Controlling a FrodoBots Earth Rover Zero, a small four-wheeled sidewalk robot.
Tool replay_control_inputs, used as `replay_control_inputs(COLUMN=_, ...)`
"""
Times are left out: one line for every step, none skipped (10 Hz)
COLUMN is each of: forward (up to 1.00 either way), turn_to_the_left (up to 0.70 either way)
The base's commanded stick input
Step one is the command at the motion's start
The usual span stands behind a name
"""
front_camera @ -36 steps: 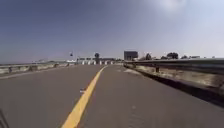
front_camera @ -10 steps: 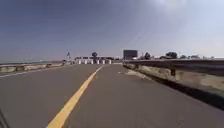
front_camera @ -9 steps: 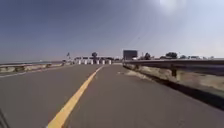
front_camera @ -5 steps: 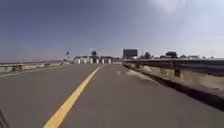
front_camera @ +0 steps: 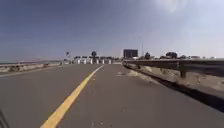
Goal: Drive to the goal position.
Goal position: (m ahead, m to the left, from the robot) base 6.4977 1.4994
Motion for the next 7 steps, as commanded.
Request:
replay_control_inputs(forward=0.50, turn_to_the_left=0.00)
replay_control_inputs(forward=0.50, turn_to_the_left=0.00)
replay_control_inputs(forward=0.50, turn_to_the_left=0.00)
replay_control_inputs(forward=0.50, turn_to_the_left=0.00)
replay_control_inputs(forward=0.50, turn_to_the_left=0.00)
replay_control_inputs(forward=0.50, turn_to_the_left=0.00)
replay_control_inputs(forward=0.50, turn_to_the_left=0.00)
